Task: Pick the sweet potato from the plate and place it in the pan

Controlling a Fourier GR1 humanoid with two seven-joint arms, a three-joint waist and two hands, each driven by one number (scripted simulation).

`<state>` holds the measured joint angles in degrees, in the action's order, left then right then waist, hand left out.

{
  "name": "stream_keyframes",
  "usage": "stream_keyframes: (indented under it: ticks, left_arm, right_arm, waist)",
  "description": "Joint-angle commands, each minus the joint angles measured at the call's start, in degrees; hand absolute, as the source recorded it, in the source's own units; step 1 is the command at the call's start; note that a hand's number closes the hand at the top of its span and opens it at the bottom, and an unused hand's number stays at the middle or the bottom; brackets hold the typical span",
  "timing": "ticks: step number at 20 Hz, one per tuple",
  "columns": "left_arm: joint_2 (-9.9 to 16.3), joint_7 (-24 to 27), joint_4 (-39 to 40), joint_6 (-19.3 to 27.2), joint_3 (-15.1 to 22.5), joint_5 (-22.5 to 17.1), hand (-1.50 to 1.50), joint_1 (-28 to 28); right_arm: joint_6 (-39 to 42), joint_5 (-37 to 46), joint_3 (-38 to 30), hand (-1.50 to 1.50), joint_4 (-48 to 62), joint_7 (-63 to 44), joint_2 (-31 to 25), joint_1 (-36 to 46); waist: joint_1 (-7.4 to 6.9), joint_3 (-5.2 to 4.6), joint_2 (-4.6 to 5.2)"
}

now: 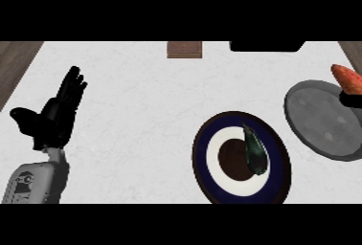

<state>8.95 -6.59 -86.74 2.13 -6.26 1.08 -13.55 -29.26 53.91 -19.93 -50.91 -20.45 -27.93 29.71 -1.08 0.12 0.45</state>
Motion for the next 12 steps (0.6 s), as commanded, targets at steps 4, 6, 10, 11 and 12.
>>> stream_keyframes:
  ticks: [4, 6, 10, 11, 12]
  left_arm:
    - [1.1, 2.0, 3.3, -0.5, -1.6, -0.2, 0.00, -1.2]
    - [-1.2, 3.4, 3.2, 0.1, 1.0, 1.1, 0.00, -0.4]
    - [1.4, 1.4, 2.3, -1.0, -1.8, -1.0, 0.00, -1.6]
    - [-0.9, 1.6, 2.2, 0.0, 0.8, 0.7, 0.00, -0.5]
    - [-0.4, 1.3, 4.3, -0.1, 0.1, 0.4, 0.00, -2.9]
  right_arm:
    - [-4.8, -11.8, -8.6, 1.50, 16.5, 15.7, -1.2, 5.1]
    - [-3.7, -11.4, -9.6, -1.50, 24.0, 16.4, -2.2, 5.6]
    - [9.2, -19.7, -12.8, -1.50, 25.4, 22.2, -0.2, 5.1]
    - [9.9, -21.1, -14.5, -1.50, 27.4, 25.1, -1.9, 5.7]
    - [10.2, -21.4, -15.0, -1.50, 29.4, 26.8, -3.1, 6.6]
  waist:
    - [-0.63, 0.15, 0.41]
    - [-1.16, 0.16, 0.62]
    - [-0.62, 0.14, 0.23]
    - [-0.95, 0.22, 0.47]
    - [-0.74, 0.18, 0.58]
